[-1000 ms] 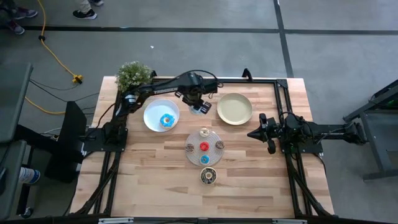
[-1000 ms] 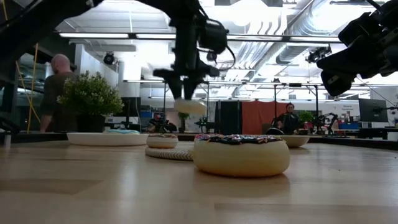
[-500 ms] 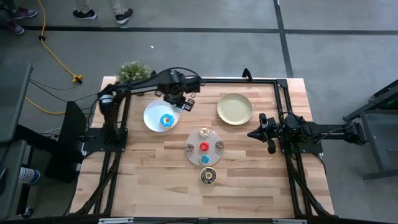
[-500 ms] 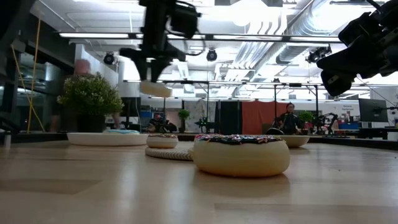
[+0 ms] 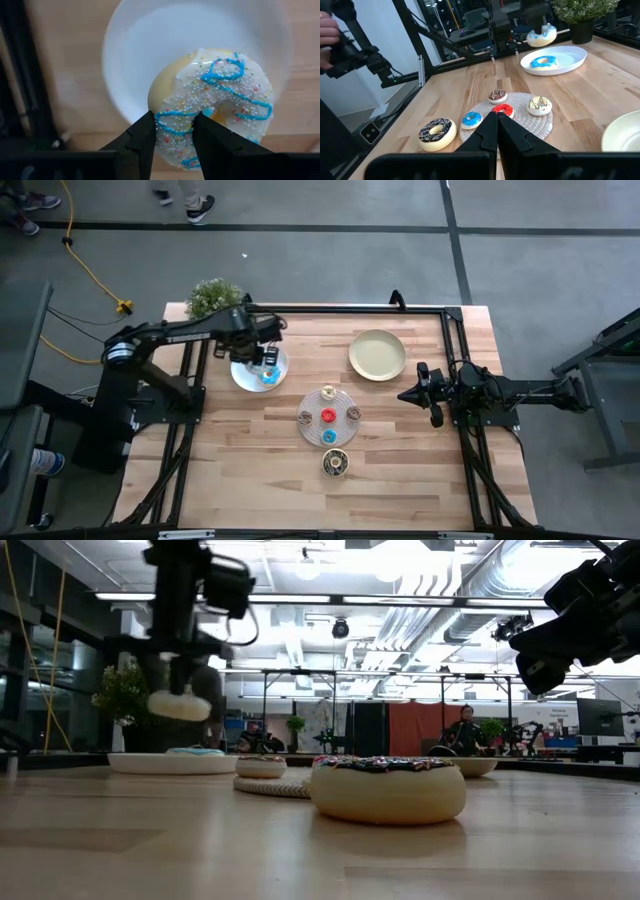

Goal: Pick & Place donuts
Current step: Put the big white donut on the white plate

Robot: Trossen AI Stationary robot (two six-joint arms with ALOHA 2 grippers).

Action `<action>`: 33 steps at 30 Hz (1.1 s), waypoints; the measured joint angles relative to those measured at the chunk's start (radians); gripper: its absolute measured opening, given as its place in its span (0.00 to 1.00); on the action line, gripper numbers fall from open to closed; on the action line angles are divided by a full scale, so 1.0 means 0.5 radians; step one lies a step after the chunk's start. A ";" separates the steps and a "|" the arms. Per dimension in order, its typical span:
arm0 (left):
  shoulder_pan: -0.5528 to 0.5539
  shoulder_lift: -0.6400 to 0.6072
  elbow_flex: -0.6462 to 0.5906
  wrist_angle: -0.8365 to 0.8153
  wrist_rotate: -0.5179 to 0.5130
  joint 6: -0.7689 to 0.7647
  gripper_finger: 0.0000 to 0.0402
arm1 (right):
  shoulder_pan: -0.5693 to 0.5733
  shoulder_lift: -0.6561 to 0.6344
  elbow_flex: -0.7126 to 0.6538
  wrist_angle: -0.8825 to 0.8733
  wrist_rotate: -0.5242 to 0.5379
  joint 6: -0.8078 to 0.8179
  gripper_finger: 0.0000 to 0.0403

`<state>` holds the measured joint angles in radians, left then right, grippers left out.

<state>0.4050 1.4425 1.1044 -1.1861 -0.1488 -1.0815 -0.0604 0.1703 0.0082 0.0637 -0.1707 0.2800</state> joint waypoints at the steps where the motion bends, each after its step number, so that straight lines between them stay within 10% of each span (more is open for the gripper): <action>1: 0.007 -0.028 -0.061 0.035 0.015 -0.028 0.29 | 0.000 0.000 0.000 0.000 -0.001 0.000 0.00; 33: 0.294 -0.194 -0.704 0.615 0.084 -0.049 0.30 | 0.000 -0.001 0.000 0.000 -0.001 0.000 0.00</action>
<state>0.5518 1.3453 0.7523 -0.8785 -0.1066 -1.1059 -0.0602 0.1699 0.0082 0.0635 -0.1711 0.2799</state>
